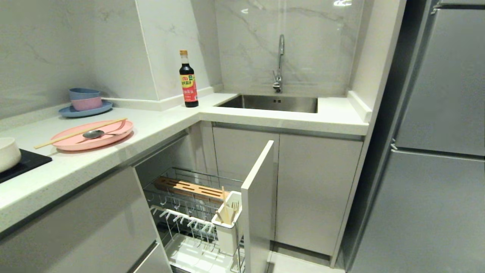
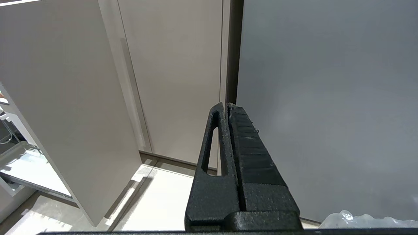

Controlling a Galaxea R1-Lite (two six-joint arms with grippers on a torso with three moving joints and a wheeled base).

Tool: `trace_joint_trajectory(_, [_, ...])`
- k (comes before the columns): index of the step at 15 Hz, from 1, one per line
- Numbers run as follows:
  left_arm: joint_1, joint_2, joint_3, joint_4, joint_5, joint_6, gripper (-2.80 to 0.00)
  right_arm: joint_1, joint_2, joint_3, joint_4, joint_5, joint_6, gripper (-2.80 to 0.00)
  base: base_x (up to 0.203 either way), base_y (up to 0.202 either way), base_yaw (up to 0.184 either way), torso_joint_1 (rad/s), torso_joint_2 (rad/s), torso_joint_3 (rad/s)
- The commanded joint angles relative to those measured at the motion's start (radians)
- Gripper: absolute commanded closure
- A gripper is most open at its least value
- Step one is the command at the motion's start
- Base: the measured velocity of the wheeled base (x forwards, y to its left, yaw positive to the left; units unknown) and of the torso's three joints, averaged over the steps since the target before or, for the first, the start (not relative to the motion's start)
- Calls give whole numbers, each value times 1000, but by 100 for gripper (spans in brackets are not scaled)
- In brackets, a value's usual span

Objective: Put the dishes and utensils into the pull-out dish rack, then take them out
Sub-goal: Pick up the bowl and place it in the cupboard

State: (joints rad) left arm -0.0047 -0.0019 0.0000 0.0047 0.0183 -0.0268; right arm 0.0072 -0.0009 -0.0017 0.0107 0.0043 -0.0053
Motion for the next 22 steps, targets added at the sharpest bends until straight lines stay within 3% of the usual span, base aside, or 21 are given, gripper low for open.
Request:
trace_joint_trajectory(1, [0,2,2,0,0,-1,0,0,-1,0,0,0,-1,0,0,0,0,0,0,0])
trace_joint_trajectory(7, [0,2,0,0,2,1,0,0,-1,0,0,0,-1,0,0,0,0,1,-1,-31])
trace_joint_trajectory(22, [0,2,0,0,2,2,0,0,-1,0,0,0,-1,0,0,0,0,2,3,-192])
